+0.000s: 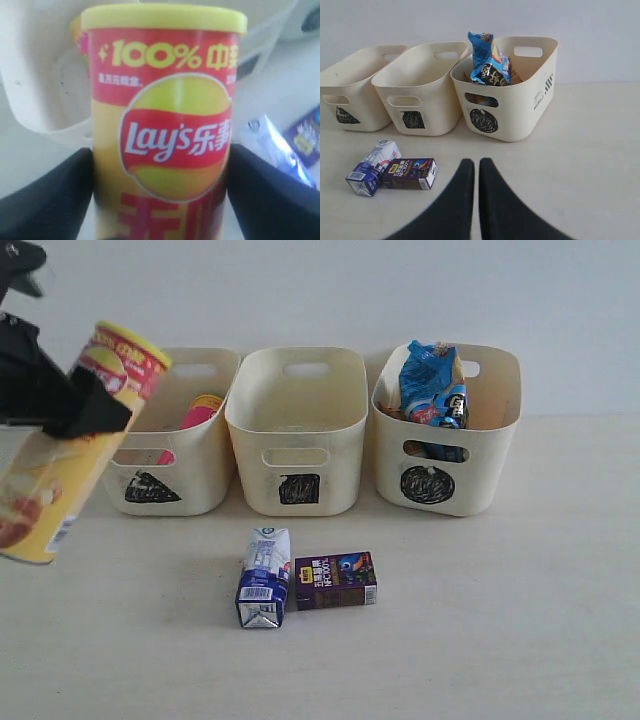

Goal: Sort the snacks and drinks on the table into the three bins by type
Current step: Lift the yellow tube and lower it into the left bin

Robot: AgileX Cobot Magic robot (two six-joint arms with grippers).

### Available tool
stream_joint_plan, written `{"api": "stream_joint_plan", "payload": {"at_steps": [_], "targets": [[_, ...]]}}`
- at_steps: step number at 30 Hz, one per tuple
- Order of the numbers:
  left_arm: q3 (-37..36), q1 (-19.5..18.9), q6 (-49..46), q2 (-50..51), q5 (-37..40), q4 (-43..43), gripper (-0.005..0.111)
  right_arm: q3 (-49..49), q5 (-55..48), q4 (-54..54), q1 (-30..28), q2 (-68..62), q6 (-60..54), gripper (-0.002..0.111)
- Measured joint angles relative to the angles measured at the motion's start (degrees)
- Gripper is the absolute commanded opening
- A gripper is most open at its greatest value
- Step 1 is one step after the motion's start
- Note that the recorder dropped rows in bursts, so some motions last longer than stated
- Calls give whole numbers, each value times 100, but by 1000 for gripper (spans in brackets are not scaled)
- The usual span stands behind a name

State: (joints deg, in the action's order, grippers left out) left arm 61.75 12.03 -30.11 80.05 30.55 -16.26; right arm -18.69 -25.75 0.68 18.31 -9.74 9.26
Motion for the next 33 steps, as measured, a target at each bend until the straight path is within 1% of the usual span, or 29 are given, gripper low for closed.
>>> {"api": "stream_joint_plan", "payload": {"at_steps": [3,6,7,14,19,22,25,30,32,33], "targets": [[261,0,579,0,-463,-24,4,0,0,0,0,0,0,1],[546,0,872,15,-1011,-24,4,0,0,0,0,0,0,1],[674,0,967,66,-1344,-37,4,0,0,0,0,0,0,1],[1069,0,1051,636,-2780,-50,4,0,0,0,0,0,0,1],[1124,0,1051,1373,-3962,-50,4,0,0,0,0,0,0,1],[1124,-11,1051,1812,-4426,-50,4,0,0,0,0,0,0,1],[1175,-35,1051,2232,-4679,-50,4,0,0,0,0,0,0,1],[1457,-97,1051,2916,-4726,-60,5,0,-11,0,0,0,0,1],[1618,-97,1051,3122,-4715,-71,11,0,-11,0,0,0,0,1],[1683,-97,1051,3206,-4705,-71,16,0,-21,0,0,0,0,1]]}}
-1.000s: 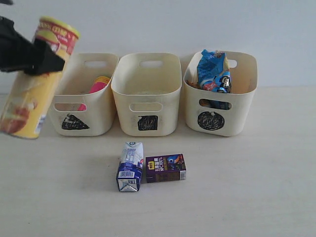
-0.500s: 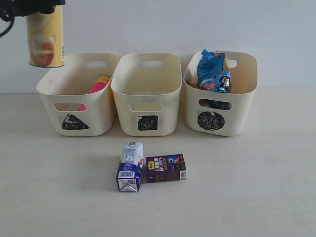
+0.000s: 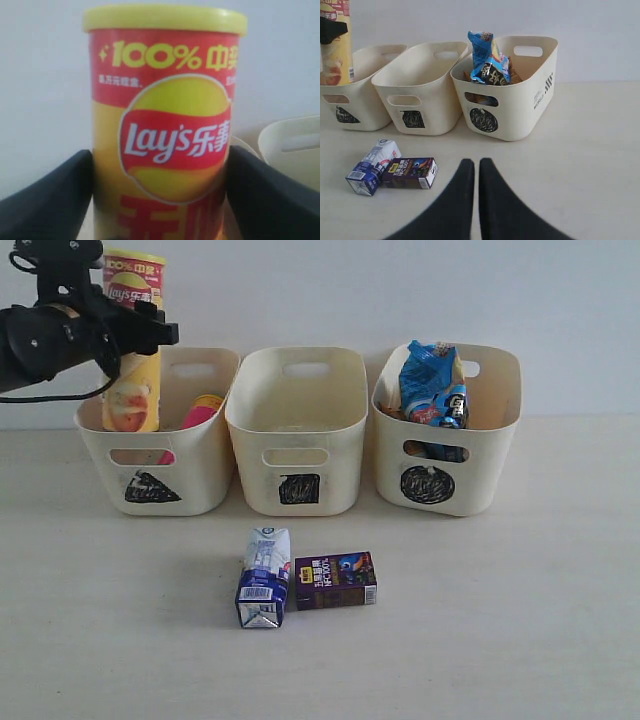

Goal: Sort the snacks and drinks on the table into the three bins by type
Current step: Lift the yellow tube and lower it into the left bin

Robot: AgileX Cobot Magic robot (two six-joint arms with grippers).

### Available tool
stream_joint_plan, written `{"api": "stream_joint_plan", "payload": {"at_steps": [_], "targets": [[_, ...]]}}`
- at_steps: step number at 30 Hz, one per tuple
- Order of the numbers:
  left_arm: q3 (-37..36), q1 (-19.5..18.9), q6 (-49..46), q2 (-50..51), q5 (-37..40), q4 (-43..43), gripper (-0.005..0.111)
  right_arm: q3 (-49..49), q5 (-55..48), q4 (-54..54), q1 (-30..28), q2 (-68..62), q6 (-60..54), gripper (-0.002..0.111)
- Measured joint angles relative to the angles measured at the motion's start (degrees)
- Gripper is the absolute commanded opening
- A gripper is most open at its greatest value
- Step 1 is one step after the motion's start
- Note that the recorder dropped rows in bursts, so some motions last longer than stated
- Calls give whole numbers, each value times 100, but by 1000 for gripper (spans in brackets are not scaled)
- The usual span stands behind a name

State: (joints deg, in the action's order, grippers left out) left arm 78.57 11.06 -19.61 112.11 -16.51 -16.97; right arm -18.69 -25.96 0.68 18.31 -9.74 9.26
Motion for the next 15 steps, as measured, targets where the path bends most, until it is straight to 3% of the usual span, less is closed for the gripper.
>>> {"api": "stream_joint_plan", "payload": {"at_steps": [5,6,10,15], "targets": [[265,0,0,267,161,-85,50,0,-21,0,0,0,0,1],[298,0,0,284,189,-96,62,0,-21,0,0,0,0,1],[384,0,0,320,306,-107,75,0,-21,0,0,0,0,1],[433,0,0,252,334,-107,77,0,-21,0,0,0,0,1]]}}
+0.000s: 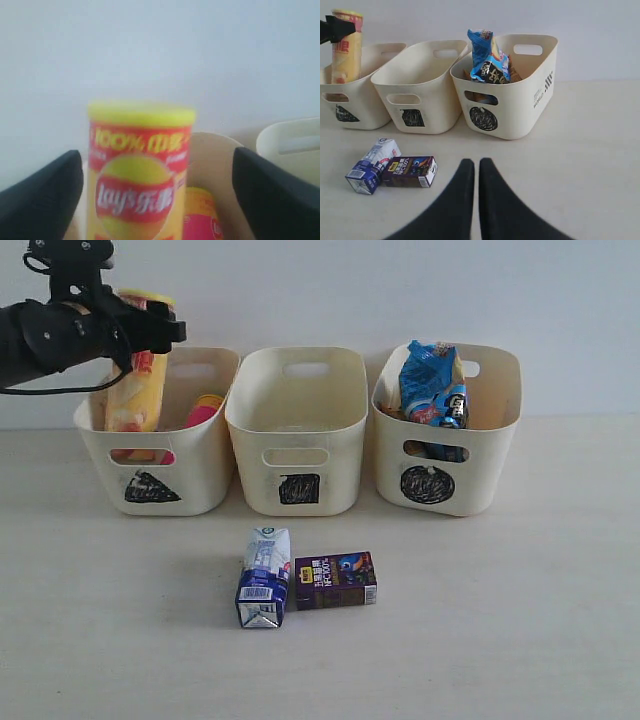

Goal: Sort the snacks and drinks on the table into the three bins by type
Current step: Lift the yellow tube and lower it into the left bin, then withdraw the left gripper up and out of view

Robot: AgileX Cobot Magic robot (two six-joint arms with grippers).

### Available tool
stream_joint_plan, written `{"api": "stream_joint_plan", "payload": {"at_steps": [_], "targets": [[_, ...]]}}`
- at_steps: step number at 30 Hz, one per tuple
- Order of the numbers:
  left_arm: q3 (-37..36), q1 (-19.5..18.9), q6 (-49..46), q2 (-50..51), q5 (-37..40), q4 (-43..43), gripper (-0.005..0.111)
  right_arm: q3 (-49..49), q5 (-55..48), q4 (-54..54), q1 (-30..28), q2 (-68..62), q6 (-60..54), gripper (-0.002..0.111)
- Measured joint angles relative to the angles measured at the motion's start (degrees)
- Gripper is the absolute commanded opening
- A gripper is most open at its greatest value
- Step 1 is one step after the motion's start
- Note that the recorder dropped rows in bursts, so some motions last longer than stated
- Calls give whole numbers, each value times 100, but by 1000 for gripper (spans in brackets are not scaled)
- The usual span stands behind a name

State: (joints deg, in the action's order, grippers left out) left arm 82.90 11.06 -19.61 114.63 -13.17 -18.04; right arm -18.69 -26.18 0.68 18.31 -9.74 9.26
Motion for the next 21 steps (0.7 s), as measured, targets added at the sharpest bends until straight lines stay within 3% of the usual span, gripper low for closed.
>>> {"api": "stream_joint_plan", "payload": {"at_steps": [4,6,8,10,11,17,21], "targets": [[45,-12,-12,-136,389,0,75,0,0,0,0,0,0,1],[120,-31,-21,-259,866,0,66,0,0,0,0,0,0,1],[135,-31,-21,-410,1083,0,51,0,0,0,0,0,0,1],[145,-38,120,-744,1368,0,13,0,0,0,0,0,0,1],[158,-46,198,-947,1530,0,5,0,0,0,0,0,0,1],[60,-194,792,-1776,2951,-32,4,0,0,0,0,0,0,1],[-502,-260,972,-2377,3243,-255,4,0,0,0,0,0,0,1]]}}
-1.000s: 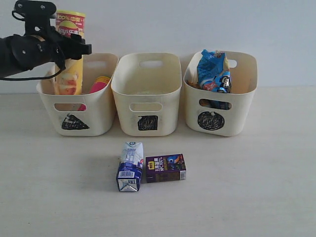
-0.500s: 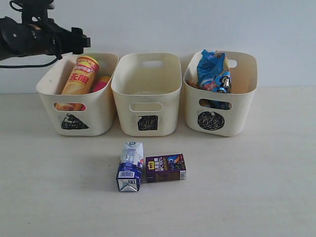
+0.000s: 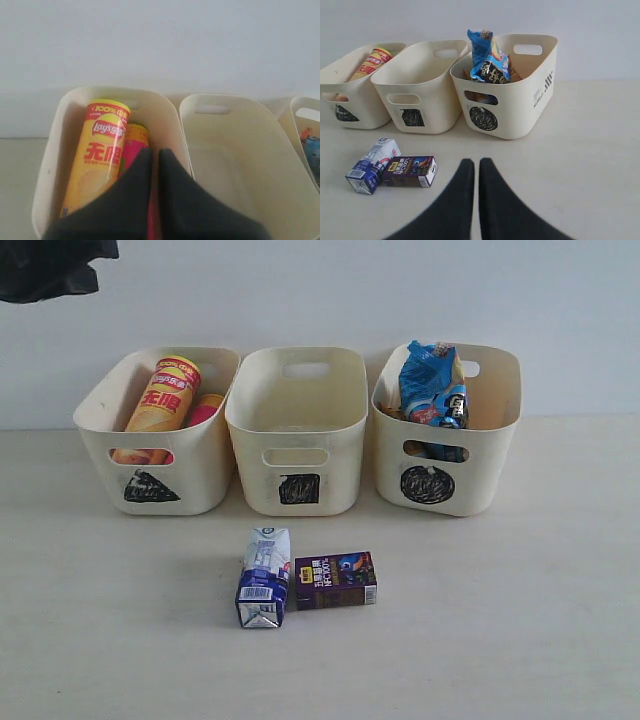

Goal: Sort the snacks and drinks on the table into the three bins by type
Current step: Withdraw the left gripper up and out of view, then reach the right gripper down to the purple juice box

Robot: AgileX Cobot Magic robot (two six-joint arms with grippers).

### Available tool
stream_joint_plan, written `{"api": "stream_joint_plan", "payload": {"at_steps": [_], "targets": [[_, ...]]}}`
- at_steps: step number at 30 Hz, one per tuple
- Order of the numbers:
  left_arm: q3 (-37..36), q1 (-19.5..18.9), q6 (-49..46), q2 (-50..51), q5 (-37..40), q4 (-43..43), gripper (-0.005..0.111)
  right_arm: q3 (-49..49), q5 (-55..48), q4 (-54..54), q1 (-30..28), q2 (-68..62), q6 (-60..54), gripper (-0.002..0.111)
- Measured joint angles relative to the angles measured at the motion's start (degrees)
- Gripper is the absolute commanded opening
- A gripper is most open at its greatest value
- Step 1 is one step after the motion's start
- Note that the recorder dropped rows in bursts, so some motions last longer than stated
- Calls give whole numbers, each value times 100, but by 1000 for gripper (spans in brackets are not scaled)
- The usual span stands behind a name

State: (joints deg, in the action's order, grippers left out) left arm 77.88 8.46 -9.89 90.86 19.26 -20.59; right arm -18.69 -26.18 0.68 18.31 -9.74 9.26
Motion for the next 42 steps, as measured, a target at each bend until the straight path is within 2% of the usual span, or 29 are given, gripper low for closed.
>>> {"api": "stream_joint_plan", "payload": {"at_steps": [14,21,29,36,39,42], "targets": [[-2313,-193,107,-2683,-300,-85,4,0,0,0,0,0,0,1],[-3830,-202,401,-5108,-700,-93,4,0,0,0,0,0,0,1],[-5042,-202,463,-7228,-762,-93,4,0,0,51,0,0,0,1],[-5812,-202,463,-7941,-681,-93,4,-11,-27,813,0,-402,-291,1],[-6191,-202,463,-8009,-610,-93,4,-387,-257,1628,0,-1273,-1342,1],[-6423,-202,474,-8009,-596,-93,4,-877,-486,1893,0,-1999,-1914,1]]}}
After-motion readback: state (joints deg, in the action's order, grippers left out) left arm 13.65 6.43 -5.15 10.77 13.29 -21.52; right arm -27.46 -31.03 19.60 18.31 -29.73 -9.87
